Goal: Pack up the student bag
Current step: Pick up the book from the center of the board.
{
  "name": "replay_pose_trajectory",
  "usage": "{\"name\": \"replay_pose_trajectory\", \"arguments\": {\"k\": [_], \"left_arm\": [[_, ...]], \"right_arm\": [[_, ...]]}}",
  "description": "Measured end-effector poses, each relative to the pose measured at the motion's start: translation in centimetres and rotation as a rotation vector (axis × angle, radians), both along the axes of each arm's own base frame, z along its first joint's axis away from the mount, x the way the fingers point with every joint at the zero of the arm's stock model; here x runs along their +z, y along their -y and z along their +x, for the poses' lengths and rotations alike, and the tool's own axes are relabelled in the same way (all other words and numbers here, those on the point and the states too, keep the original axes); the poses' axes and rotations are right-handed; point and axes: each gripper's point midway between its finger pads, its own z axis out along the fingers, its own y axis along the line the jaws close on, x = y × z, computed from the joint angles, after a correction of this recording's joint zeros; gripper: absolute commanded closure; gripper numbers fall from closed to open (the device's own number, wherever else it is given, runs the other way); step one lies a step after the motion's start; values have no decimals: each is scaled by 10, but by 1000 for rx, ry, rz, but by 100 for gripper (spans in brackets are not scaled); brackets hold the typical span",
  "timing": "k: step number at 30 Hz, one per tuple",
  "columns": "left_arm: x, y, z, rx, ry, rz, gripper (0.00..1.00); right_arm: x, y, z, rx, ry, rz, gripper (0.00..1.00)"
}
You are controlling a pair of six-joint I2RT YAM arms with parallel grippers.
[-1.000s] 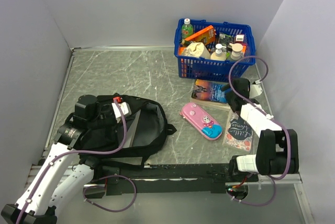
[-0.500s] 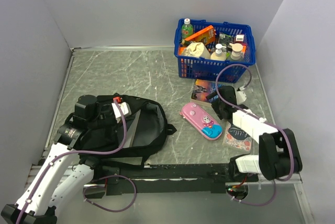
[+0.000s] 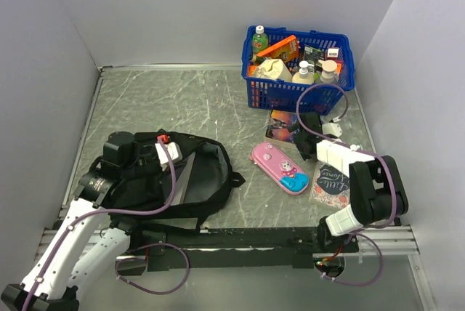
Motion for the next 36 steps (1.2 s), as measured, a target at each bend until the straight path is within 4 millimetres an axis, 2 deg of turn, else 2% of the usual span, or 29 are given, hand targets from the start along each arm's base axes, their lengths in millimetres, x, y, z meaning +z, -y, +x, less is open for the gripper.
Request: {"name": "replay_pose_trajectory", "arguments": {"k": [5, 11, 14, 23, 31, 36], "left_arm": [[-1, -1, 0, -2, 8, 10, 99], [-1, -1, 1, -3, 9, 11, 99], [-1, -1, 1, -3, 8, 11, 99], [-1, -1, 2, 0, 2, 15, 99], [-1, -1, 2, 0, 1, 15, 99], [-1, -1, 2, 0, 1, 15, 99]], "right_arm": [[0, 15, 4, -41, -1, -22, 9], [4, 47, 5, -99, 12, -57, 11], [5, 54, 5, -113, 14, -67, 12], [13, 51, 12, -88, 30, -77, 11], [-6, 15, 2, -6, 9, -24, 11], [-13, 11, 8, -10, -2, -10, 12]]}}
